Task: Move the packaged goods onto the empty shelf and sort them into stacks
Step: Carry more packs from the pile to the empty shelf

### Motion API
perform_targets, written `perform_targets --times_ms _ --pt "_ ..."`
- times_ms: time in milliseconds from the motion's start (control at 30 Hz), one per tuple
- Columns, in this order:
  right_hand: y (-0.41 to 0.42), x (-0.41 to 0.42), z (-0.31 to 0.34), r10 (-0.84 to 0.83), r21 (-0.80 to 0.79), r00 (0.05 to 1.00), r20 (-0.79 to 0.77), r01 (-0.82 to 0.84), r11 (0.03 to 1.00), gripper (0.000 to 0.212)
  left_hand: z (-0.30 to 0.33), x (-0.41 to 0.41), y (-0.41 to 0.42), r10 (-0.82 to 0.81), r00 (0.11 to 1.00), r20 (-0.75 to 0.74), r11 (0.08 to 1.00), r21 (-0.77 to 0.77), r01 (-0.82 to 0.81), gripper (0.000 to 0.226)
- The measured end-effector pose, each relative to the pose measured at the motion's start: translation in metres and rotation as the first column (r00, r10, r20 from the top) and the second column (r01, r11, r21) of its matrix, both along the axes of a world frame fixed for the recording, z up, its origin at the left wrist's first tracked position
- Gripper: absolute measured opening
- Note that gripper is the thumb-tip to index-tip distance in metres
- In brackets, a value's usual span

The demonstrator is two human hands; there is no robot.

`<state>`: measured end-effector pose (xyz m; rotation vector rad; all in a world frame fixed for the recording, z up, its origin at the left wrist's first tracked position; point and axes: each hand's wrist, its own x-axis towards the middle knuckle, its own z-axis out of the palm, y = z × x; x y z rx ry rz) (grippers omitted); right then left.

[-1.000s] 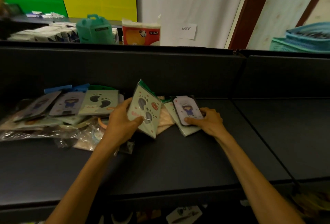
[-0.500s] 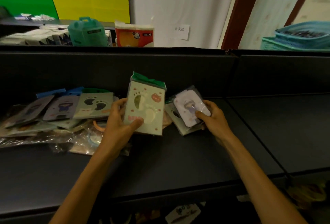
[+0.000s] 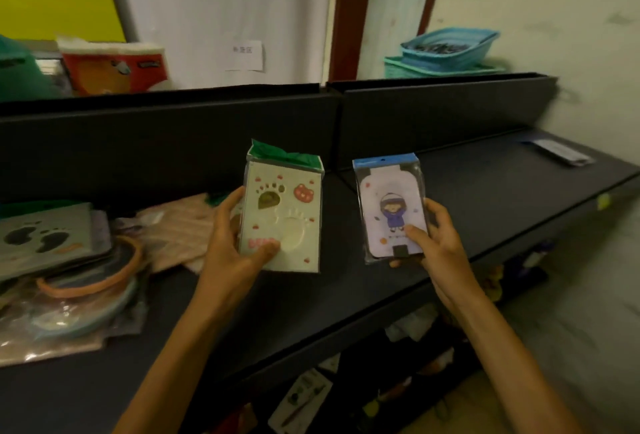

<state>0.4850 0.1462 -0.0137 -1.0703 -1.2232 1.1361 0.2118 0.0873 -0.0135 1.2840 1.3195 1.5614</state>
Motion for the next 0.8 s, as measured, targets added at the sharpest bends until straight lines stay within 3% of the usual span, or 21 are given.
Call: perform_targets --times_ms 267,533,800 --pt "-0.008 0.140 -0.008 -0.234 -0.005 0.972 -0.026 0.234 0.972 0.039 -0.008 0.130 0.041 -0.151 0.988 0.003 0.988 -0.039 0.151 0.080" --pt "0.013 0.305 -0.018 -0.325 0.014 0.946 -0.008 0.325 0.946 0.039 -0.007 0.295 0.084 -0.241 0.970 0.013 0.970 -0.007 0.241 0.076" --pt "0.045 0.410 -0.013 -0.424 0.039 0.905 -0.039 0.425 0.904 0.039 0.006 0.402 0.137 -0.322 0.947 -0.015 0.946 0.039 0.322 0.074"
